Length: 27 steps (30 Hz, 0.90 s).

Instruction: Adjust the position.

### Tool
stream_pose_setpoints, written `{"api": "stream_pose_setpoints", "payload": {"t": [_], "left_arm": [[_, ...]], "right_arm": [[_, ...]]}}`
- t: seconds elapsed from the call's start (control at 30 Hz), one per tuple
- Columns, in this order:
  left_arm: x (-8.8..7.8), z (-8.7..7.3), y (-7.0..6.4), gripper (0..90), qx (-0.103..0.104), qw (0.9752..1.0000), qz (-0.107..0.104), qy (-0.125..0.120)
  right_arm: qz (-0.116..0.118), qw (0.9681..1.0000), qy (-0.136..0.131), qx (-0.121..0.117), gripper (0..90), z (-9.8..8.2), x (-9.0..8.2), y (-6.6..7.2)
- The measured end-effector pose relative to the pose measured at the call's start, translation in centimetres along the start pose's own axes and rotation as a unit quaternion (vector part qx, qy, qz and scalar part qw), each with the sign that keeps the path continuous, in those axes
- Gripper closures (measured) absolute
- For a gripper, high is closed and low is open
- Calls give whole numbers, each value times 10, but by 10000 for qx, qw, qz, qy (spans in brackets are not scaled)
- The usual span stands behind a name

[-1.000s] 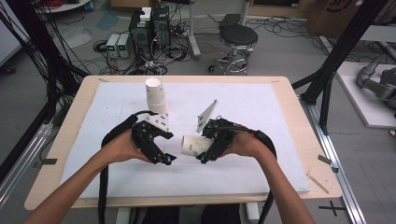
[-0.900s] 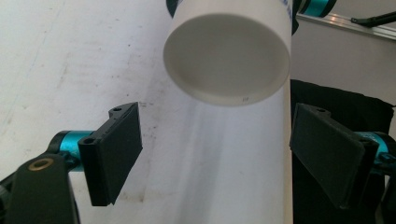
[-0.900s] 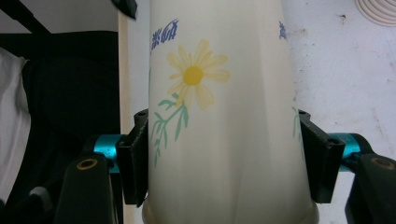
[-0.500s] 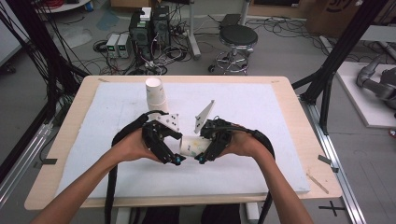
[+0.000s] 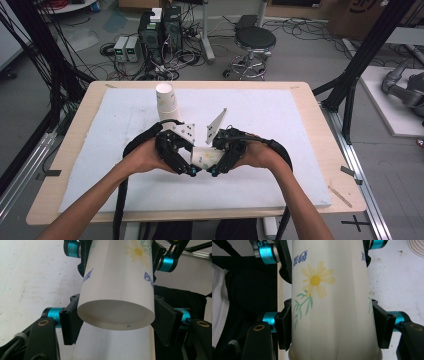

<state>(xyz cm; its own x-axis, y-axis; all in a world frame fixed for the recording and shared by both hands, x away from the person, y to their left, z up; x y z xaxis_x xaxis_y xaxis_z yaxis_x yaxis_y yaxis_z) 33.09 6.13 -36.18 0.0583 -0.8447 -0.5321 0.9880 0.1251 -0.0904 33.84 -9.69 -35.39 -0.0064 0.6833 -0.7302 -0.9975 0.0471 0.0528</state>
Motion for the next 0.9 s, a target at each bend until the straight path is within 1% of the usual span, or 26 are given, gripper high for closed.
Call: {"api": "stream_pose_setpoints", "payload": {"t": [0.03, 0.1, 0.17, 0.27, 0.33, 0.4, 0.43, 0.57, 0.6, 0.63, 0.7, 0.73, 0.77, 0.87, 0.9], "left_arm": [[-1, 0, 1, 342, 53, 10000, -7, 37], [-1, 0, 0, 344, 13, 10000, -2, 12], [-1, -1, 1, 349, 69, 10000, -21, 69], [-1, -1, 1, 355, 87, 9999, -31, 72], [0, -1, 0, 358, 55, 10000, -28, 37], [-1, -1, 1, 361, 111, 9999, -46, 85], [0, -2, 1, 362, 72, 9999, -41, 60], [0, -2, 0, 368, 83, 9999, -49, 74], [-1, -2, 1, 369, 141, 9998, -61, 121], [0, -2, 0, 369, 92, 9999, -55, 78], [0, -3, 0, 369, 137, 9998, -60, 105], [0, -3, -1, 369, 142, 9998, -63, 128], [-1, -3, 0, 369, 187, 9996, -64, 187], [-1, -3, 0, 369, 168, 9997, -55, 180], [0, -3, -1, 369, 134, 9998, -52, 156]], "right_arm": [[12, 10000, 3, 2, 322, 0, 0, 0], [8, 10000, -5, -13, 323, 0, 0, 0], [11, 10000, 13, -20, 325, 0, 1, 0], [22, 10000, 31, -32, 328, 0, 1, 0], [38, 10000, 52, -13, 329, 0, 1, 0], [50, 10000, 55, -24, 330, 0, 2, 0], [55, 10000, 42, -31, 331, 0, 2, 0], [67, 10000, 61, -34, 330, 0, 3, 0], [62, 9999, 73, -44, 327, 0, 3, 0], [82, 9999, 60, -49, 314, 0, 4, 0], [106, 9999, 30, -7, 279, -1, 5, 0], [127, 9999, -24, -18, 240, -1, 5, 0], [84, 9999, -68, -30, 183, -2, 5, 0], [-10, 9998, -194, -53, 142, -2, 4, -2], [17, 9996, -272, -73, 138, -2, 4, -2]]}}
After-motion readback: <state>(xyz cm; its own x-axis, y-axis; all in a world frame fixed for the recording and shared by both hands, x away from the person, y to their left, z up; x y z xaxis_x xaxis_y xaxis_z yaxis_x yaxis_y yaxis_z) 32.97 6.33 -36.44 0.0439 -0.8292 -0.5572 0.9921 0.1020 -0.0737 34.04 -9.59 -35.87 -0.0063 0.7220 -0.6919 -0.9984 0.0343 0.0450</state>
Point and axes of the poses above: each handheld gripper's, and its own axes: x roughly forward along the jaws, z roughly out of its top, y roughly to its left, the point moved 3 cm from there along x, roughly forward along the jaws, and after that the axes turned 15 degrees about -y, right-handed, at the moved point
